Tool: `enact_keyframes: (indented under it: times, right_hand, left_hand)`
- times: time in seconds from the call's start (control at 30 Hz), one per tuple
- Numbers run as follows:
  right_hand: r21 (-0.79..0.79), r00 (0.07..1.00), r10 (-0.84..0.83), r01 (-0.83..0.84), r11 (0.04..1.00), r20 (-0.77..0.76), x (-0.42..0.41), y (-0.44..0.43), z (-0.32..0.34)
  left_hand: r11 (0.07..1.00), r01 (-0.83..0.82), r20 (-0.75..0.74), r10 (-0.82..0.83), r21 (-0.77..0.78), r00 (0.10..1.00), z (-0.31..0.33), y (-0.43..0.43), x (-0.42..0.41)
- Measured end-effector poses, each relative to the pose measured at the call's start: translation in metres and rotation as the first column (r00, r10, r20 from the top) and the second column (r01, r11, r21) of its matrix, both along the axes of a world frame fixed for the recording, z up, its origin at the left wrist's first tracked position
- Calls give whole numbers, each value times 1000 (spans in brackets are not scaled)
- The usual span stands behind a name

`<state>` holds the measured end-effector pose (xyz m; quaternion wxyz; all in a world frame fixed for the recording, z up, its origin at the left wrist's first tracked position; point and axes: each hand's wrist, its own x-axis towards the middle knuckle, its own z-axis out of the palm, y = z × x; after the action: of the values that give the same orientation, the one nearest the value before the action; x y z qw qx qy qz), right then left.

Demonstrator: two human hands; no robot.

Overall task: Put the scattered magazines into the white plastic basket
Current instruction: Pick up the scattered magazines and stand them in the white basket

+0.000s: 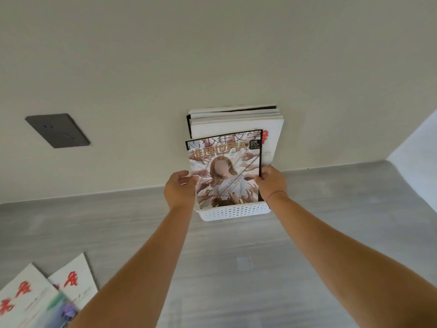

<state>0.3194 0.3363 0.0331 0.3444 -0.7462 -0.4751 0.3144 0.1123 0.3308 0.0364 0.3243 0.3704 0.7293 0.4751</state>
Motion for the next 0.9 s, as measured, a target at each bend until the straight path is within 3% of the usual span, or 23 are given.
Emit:
enact_keyframes:
  times: [0.23,0.47,0.63,0.77,0.9]
  right_hand:
    - [-15,994,-72,71,997,-87,1,5,-3]
    - [-71,994,-85,79,994,-72,-11,-6,3]
    - [98,988,-147,152,983,-52,-23,-31,25]
    - [229,998,42,-29,973,-50,-77,-72,29]
    - [124,946,304,-290,949,-114,-155,-114,9]
  left_hand:
    - [997,68,-23,-68,-32,997,-4,10,4]
    - [994,84,-5,-85,-67,996,-6,6,1]
    - [996,42,43,-38,-78,998,-8,-20,-22]
    - [993,-40,27,43,-110,999,-16,-68,-66]
    - [971,-173,-20,172,-168,985,-30,-130,-140]
